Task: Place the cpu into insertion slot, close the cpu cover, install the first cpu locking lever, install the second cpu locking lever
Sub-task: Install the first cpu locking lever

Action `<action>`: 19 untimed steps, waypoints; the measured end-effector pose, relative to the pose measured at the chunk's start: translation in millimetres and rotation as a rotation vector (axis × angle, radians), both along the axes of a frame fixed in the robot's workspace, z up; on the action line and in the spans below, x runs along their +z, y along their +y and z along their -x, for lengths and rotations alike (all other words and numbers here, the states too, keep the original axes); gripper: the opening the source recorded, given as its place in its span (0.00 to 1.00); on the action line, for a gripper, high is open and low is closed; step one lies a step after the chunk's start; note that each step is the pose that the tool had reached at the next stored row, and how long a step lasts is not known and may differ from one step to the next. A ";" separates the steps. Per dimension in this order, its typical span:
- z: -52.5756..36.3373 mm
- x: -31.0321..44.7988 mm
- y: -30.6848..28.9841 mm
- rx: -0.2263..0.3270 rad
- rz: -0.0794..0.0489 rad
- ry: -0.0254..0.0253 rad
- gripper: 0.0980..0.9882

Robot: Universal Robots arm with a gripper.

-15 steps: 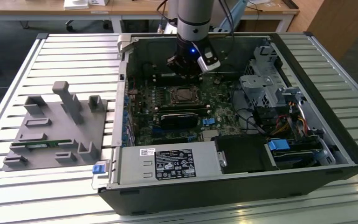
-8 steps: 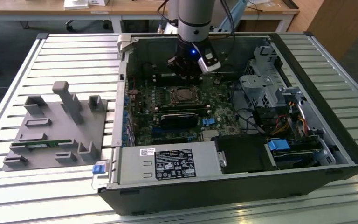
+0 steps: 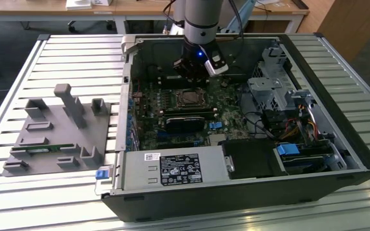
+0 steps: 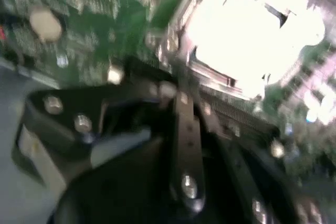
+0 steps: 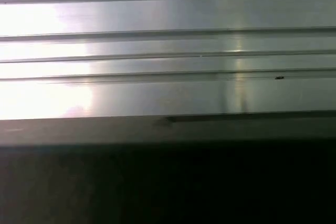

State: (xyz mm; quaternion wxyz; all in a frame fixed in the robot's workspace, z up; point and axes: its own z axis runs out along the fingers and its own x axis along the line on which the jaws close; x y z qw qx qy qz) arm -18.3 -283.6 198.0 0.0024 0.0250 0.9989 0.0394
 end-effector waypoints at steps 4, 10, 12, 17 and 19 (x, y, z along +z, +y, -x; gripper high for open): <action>0.0 0.8 0.0 0.000 0.000 -0.0002 0.01; 0.0 2.6 0.0 0.000 0.000 -0.0001 0.01; -0.1 2.6 0.0 0.000 0.001 -0.0002 0.01; -0.1 2.2 -0.1 0.000 0.008 0.0001 0.01; -0.3 2.1 0.0 0.000 0.009 -0.0001 0.01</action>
